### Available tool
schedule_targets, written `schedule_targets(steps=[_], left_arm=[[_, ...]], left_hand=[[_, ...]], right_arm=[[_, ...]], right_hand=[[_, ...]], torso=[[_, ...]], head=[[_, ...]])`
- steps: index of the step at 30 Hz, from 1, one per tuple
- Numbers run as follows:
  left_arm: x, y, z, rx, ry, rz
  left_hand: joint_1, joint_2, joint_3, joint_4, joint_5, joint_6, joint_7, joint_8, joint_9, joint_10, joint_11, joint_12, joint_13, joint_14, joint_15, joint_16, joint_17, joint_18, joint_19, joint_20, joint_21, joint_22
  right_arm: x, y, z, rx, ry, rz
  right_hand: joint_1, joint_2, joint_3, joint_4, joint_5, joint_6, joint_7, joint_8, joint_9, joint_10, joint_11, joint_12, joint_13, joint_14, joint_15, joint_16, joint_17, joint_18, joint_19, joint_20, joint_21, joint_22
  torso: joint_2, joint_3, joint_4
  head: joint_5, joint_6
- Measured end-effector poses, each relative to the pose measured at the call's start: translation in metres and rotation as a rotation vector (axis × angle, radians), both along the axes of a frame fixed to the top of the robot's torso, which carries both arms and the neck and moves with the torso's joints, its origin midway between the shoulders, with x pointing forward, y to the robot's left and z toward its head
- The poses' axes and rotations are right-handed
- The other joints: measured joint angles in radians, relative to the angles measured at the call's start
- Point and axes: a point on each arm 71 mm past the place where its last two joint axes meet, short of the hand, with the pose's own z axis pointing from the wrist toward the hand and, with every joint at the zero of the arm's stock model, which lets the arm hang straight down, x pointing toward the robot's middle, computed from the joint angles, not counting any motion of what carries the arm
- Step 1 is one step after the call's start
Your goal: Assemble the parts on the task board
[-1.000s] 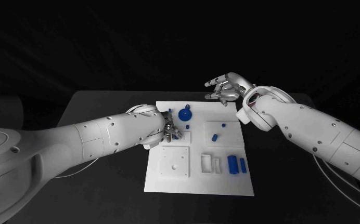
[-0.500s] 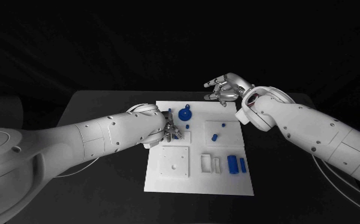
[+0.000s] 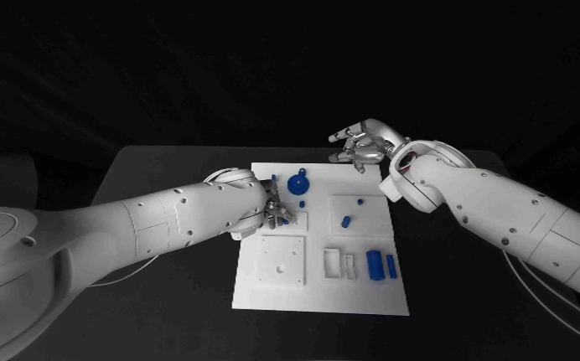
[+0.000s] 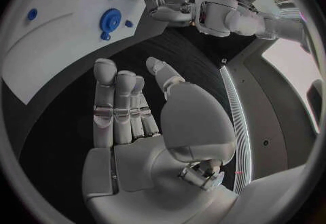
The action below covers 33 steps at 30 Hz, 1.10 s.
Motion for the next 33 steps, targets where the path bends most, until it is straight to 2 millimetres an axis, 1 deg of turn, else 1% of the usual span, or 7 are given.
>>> schedule_targets(steps=[7, 11, 16, 22, 25, 30, 33], left_arm=[[0.0, 0.0, 0.0, 0.001, -0.004, 0.0], [0.001, 0.001, 0.0, 0.002, -0.005, 0.001], [0.001, 0.005, -0.001, 0.004, -0.006, 0.006], [0.001, 0.009, -0.001, 0.005, -0.005, 0.011], [0.001, 0.012, -0.002, 0.006, -0.006, 0.013], [0.002, 0.012, 0.002, -0.01, -0.011, 0.019], [0.003, 0.01, 0.008, -0.029, -0.018, 0.022]], left_hand=[[0.006, -0.007, -0.009, 0.014, -0.01, 0.004, -0.015, 0.003, 0.002, -0.011, -0.011, 0.0, 0.0, 0.002, -0.002, 0.0, 0.0, 0.0, 0.0, 0.0, 0.0, 0.0], [0.003, -0.01, -0.022, 0.027, -0.054, 0.005, -0.017, 0.003, 0.005, -0.013, -0.013, 0.0, 0.0, 0.0, -0.004, 0.0, 0.0, 0.0, 0.0, 0.0, 0.0, 0.001], [-0.007, -0.026, -0.054, 0.06, -0.151, 0.015, -0.025, 0.003, 0.01, -0.013, -0.013, 0.0, 0.0, 0.0, -0.004, 0.0, 0.0, 0.0, 0.0, 0.0, 0.0, 0.001], [-0.022, -0.046, -0.066, 0.1, -0.189, 0.016, -0.024, 0.003, 0.013, -0.013, -0.013, 0.0, 0.0, 0.0, -0.004, 0.0, 0.0, 0.0, 0.0, 0.0, -0.004, 0.001], [-0.037, -0.095, -0.036, 0.143, -0.233, 0.02, -0.02, 0.003, 0.015, -0.013, -0.013, 0.0, 0.001, 0.0, -0.004, 0.0, 0.0, 0.0, 0.0, 0.0, -0.004, 0.001], [-0.052, -0.185, 0.016, 0.27, -0.358, 0.028, -0.019, 0.003, 0.015, -0.013, -0.013, 0.0, 0.001, 0.0, -0.003, 0.0, -0.001, 0.0, 0.0, 0.0, -0.004, 0.001], [-0.071, -0.216, 0.005, 0.293, -0.385, 0.031, -0.016, 0.003, 0.013, -0.013, -0.013, 0.0, 0.001, 0.0, -0.003, 0.0, -0.001, 0.0, 0.0, 0.0, -0.004, 0.001]], right_arm=[[0.0, 0.0, -0.001, 0.0, 0.003, 0.0], [-0.001, 0.0, -0.002, -0.001, 0.005, 0.0], [-0.001, -0.001, -0.003, -0.002, 0.007, -0.001], [-0.001, -0.002, -0.004, -0.002, 0.009, -0.002], [-0.001, -0.002, -0.005, -0.003, 0.009, -0.002], [-0.001, -0.003, -0.006, -0.004, 0.011, -0.005], [-0.001, -0.004, -0.007, -0.005, 0.013, -0.008]], right_hand=[[0.0, 0.0, 0.0, 0.0, 0.0, 0.0, 0.0, 0.0, 0.0, 0.0, 0.0, 0.0, 0.0, 0.0, 0.0, 0.0, -0.001, 0.0, 0.0, 0.0, -0.009, 0.0], [0.0, 0.0, 0.0, 0.0, 0.0, 0.0, 0.0, 0.0, 0.0, 0.0, 0.0, 0.0, 0.0, 0.0, 0.0, 0.0, -0.001, 0.0, 0.0, 0.0, -0.009, 0.0], [0.0, 0.0, 0.0, 0.0, 0.0, 0.0, 0.0, 0.0, 0.0, 0.0, 0.0, 0.0, -0.001, 0.0, 0.0, 0.0, -0.001, 0.0, 0.0, 0.0, -0.009, 0.0], [0.0, 0.0, 0.0, 0.0, 0.0, 0.0, 0.0, 0.0, 0.0, 0.0, 0.0, 0.0, -0.001, 0.0, 0.0, 0.0, -0.001, 0.0, 0.0, 0.0, -0.009, 0.0], [0.0, 0.0, 0.0, 0.0, 0.0, 0.0, 0.0, 0.0, 0.0, 0.0, 0.0, 0.0, -0.001, 0.0, 0.0, -0.004, -0.003, 0.0, 0.0, 0.0, -0.014, 0.0], [0.0, 0.0, 0.0, 0.0, 0.0, 0.0, 0.0, 0.0, 0.0, 0.0, 0.0, 0.0, -0.001, 0.0, 0.0, -0.004, -0.003, -0.001, 0.0, 0.0, -0.014, 0.0], [0.0, 0.0, 0.0, 0.0, 0.0, 0.0, 0.0, 0.0, 0.0, 0.0, 0.0, 0.0, -0.001, 0.0, 0.0, -0.004, -0.003, -0.001, 0.0, 0.0, -0.014, 0.0]], torso=[[0.0, 0.0, 0.0], [0.0, 0.0, -0.0004], [0.0, 0.0001, -0.0005], [0.0, 0.0001, -0.0005], [0.0, 0.0, -0.0005], [0.0, -0.0007, -0.0005], [0.0, -0.0008, -0.0005]], head=[[0.001, -0.001], [0.001, -0.002], [0.001, -0.003], [0.0, -0.004], [-0.001, -0.003], [-0.001, -0.003], [-0.002, -0.006]])
